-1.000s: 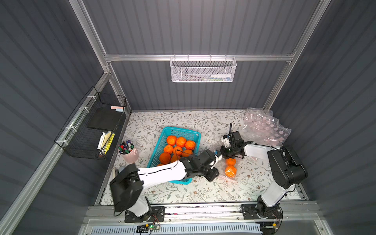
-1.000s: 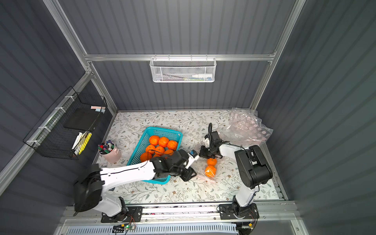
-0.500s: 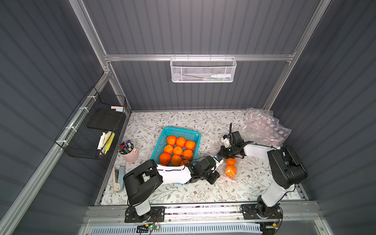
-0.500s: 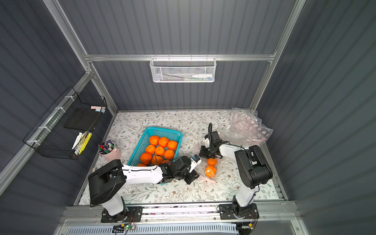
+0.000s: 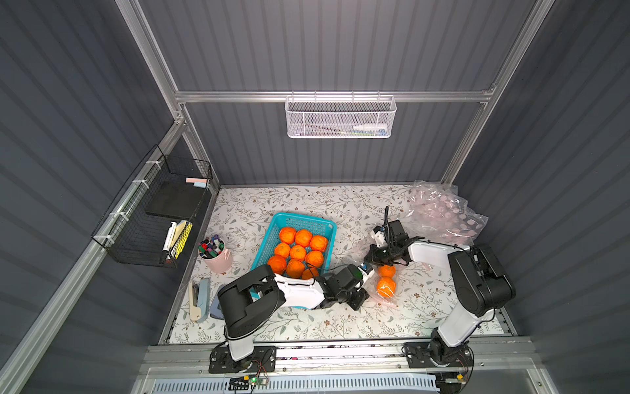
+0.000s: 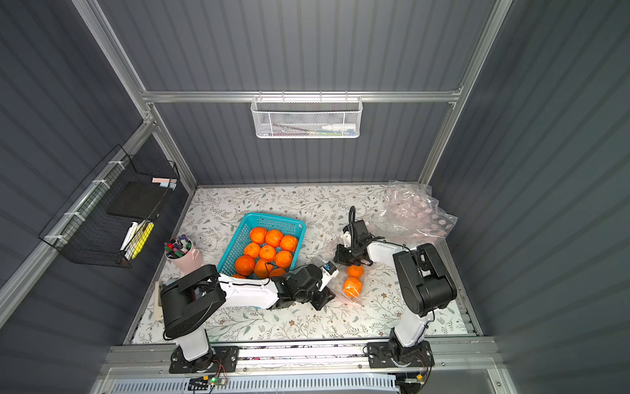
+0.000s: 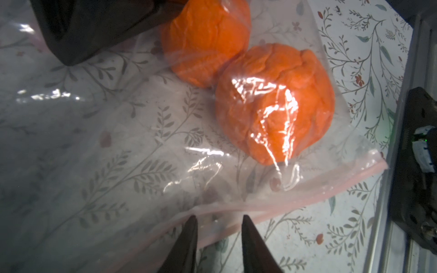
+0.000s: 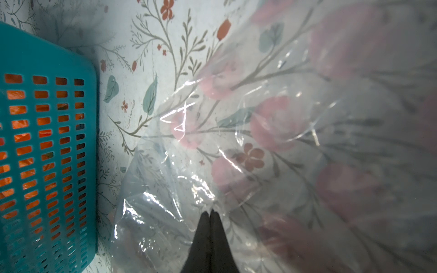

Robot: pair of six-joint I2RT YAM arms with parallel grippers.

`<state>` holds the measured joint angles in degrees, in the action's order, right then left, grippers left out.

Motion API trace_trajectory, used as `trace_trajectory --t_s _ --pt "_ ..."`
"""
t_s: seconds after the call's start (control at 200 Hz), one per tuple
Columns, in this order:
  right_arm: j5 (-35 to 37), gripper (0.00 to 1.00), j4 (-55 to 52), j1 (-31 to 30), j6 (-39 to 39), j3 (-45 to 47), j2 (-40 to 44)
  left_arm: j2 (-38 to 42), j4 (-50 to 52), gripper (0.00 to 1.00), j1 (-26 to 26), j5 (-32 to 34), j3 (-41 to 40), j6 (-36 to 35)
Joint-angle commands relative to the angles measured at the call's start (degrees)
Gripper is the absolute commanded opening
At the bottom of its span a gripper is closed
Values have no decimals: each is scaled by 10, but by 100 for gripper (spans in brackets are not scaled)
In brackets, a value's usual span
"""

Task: Open the zip-top bag and take out the orange
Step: Pick up the orange from the zipper food storage bag.

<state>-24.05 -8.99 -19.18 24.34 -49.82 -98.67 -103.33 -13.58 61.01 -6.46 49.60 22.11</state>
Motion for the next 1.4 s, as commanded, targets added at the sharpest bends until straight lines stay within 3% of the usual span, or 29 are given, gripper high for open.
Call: trace_trajectory --t_s 0.0,0.505,0.67,0.8,1.016,1.161,1.391 --pt "5 4 -8 -1 -6 4 -9 -2 -15 33 4 -7 -12 3" --pt "8 6 -11 -1 -8 3 -8 -26 -20 34 9 -6 10 -7" --pt "43 12 -23 -1 -16 8 39 -21 -24 35 9 1 5 -7" --pt "53 24 -62 0 -20 0 87 -13 -22 38 9 14 1 -4" --pt "176 34 -189 4 -3 -7 187 14 -36 42 9 27 -26 0" --pt "216 34 -240 6 22 19 241 23 -45 43 9 35 -35 6" --pt "222 22 -266 7 52 61 274 37 -55 41 9 19 -42 25"
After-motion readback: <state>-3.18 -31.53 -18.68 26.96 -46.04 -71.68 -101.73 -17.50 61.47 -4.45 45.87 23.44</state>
